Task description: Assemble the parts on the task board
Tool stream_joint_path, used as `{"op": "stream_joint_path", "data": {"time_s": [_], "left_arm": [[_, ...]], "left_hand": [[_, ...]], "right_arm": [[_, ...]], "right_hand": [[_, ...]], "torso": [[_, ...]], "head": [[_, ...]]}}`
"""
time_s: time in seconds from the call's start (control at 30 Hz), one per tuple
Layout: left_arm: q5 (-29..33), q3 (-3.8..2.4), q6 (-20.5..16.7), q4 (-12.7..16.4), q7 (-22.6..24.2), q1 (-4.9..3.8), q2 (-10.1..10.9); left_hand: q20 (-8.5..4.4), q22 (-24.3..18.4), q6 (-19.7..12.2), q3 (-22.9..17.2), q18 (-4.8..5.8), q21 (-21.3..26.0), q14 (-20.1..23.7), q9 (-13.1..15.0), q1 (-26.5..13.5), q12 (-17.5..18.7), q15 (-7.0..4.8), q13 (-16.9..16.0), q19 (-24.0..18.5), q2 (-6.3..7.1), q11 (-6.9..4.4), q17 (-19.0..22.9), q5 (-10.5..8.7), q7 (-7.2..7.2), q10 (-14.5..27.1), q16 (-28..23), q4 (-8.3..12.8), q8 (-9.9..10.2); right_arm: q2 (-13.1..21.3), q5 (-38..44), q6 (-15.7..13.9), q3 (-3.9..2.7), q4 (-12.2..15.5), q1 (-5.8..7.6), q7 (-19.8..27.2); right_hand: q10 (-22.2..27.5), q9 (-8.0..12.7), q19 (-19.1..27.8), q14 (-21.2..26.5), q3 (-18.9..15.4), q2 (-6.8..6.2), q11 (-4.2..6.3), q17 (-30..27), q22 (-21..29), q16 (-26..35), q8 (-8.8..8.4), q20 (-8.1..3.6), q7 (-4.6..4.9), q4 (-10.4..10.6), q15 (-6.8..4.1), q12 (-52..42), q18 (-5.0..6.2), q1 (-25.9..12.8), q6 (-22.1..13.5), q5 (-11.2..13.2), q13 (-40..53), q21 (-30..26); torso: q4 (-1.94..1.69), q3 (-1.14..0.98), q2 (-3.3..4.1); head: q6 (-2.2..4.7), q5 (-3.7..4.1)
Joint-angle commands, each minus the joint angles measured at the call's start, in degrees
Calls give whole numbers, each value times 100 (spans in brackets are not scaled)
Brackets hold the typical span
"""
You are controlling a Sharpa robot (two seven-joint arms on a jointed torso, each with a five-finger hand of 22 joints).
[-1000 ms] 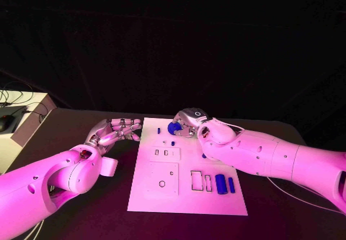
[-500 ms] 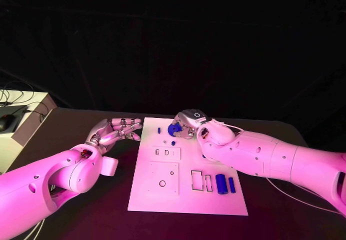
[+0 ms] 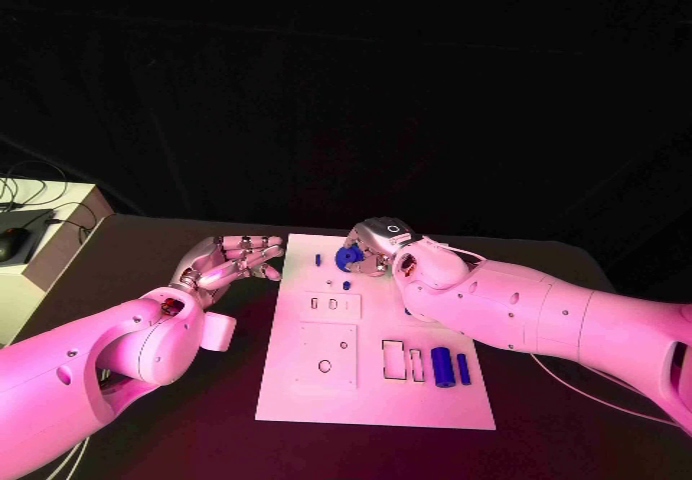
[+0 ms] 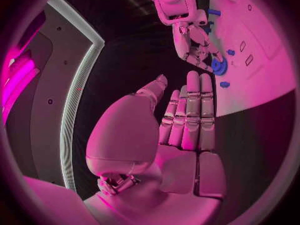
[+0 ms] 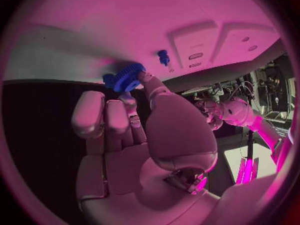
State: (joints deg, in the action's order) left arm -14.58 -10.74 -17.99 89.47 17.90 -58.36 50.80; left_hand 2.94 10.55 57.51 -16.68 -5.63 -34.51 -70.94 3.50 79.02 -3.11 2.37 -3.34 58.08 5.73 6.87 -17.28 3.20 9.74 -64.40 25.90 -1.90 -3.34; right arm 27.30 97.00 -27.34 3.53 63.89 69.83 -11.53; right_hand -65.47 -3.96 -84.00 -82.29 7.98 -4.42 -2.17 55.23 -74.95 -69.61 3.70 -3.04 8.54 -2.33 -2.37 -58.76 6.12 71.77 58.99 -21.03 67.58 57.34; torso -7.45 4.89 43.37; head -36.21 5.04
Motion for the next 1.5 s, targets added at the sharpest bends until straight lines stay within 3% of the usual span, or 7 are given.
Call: {"op": "stream_joint_path", "data": {"time_s": [0.03, 0.1, 0.17, 0.3, 0.8, 1.23, 1.5], "left_arm": [[-18, -4, 54, 2, 26, 0, -14], [-18, -4, 54, -2, 25, 0, -17], [-18, -4, 56, -5, 23, 0, -20], [-18, -4, 60, -9, 19, 0, -23], [-18, -4, 52, -18, 21, 1, -25], [-18, -4, 32, -37, 21, 2, -21], [-18, -4, 24, -39, 21, 2, -11]], "left_hand": [[11, -40, -55, 30, -56, -39, 27, -1, -4, -24, 1, -3, -38, 19, 9, 9, -12, 6, 39, 37, -9, -13], [12, -42, -73, 33, -56, -40, 27, -2, -8, -24, 2, -3, -39, 22, 11, 9, -12, 12, 43, 37, -11, -12], [12, -42, -73, 33, -56, -40, 27, -2, -8, -24, 2, -3, -39, 22, 11, 9, -12, 12, 43, 37, -11, -12], [13, -45, -77, 26, -56, -41, 28, -2, -2, -25, 3, -4, -39, 11, 13, 10, -11, 12, 50, 35, -12, -14], [9, -44, -81, -26, -58, -66, 33, -2, 9, -25, 1, -3, -53, 21, 14, 9, -10, 14, 51, 39, 5, -13], [7, -42, -112, -65, -62, -98, 34, -4, 16, -25, 2, -3, -62, 39, 22, 7, -10, 31, 64, 46, 22, -11], [5, -33, -115, -67, -62, -123, 37, -4, 16, -24, 1, -3, -75, 40, 21, 7, -10, 30, 64, 48, 40, -11]], "right_arm": [[-8, -27, 17, 5, -48, -9, 38], [-9, -88, 6, 5, -63, -9, 48], [-7, -157, 3, 6, -73, -10, 61], [4, -268, 33, 6, -90, -10, 128], [95, -462, 114, 16, -100, -14, 290], [133, -649, 277, 62, -201, -59, 289], [252, -641, -30, 78, -85, -110, 276]], "right_hand": [[73, 15, -321, -12, -54, -81, -31, 15, -749, 26, -3, 18, 33, 104, 35, 79, 37, -10, -170, 133, -78, -21], [113, 10, -321, -10, -114, -123, -47, 32, -749, 24, 1, 44, 48, 282, 48, 80, 54, -1, -211, 87, -136, -27], [140, 12, -323, -15, -150, -95, -50, 46, -751, 14, -4, 45, 51, 445, 51, 90, 56, -223, -232, -281, -159, -24], [136, 7, -331, -18, -110, -138, -52, 75, -756, -10, 0, 50, 42, 663, 54, 30, 58, -534, -236, -431, -179, 6], [42, 1, -339, -27, -105, -42, -12, 106, -770, -38, 11, 28, -18, 714, 26, -72, 41, -661, -63, -459, -143, 75], [23, 2, -335, -26, -147, 31, -10, 101, -769, -39, 10, 23, -27, 835, 24, -91, 36, -826, -48, -382, -122, 86], [5, 2, -336, -27, -160, 38, -8, 99, -769, -41, 10, 19, -31, 881, 22, -108, 36, -875, -38, -389, -108, 91]], "torso": [[1, -2, -2], [1, -1, -3], [0, -3, -3], [6, -4, -2], [12, -8, 0], [-1, 0, -7], [1, -6, 3]], "head": [[-1, 1], [-6, 2], [1, 4], [0, 5], [0, -3], [-16, 14], [-16, 1]]}}
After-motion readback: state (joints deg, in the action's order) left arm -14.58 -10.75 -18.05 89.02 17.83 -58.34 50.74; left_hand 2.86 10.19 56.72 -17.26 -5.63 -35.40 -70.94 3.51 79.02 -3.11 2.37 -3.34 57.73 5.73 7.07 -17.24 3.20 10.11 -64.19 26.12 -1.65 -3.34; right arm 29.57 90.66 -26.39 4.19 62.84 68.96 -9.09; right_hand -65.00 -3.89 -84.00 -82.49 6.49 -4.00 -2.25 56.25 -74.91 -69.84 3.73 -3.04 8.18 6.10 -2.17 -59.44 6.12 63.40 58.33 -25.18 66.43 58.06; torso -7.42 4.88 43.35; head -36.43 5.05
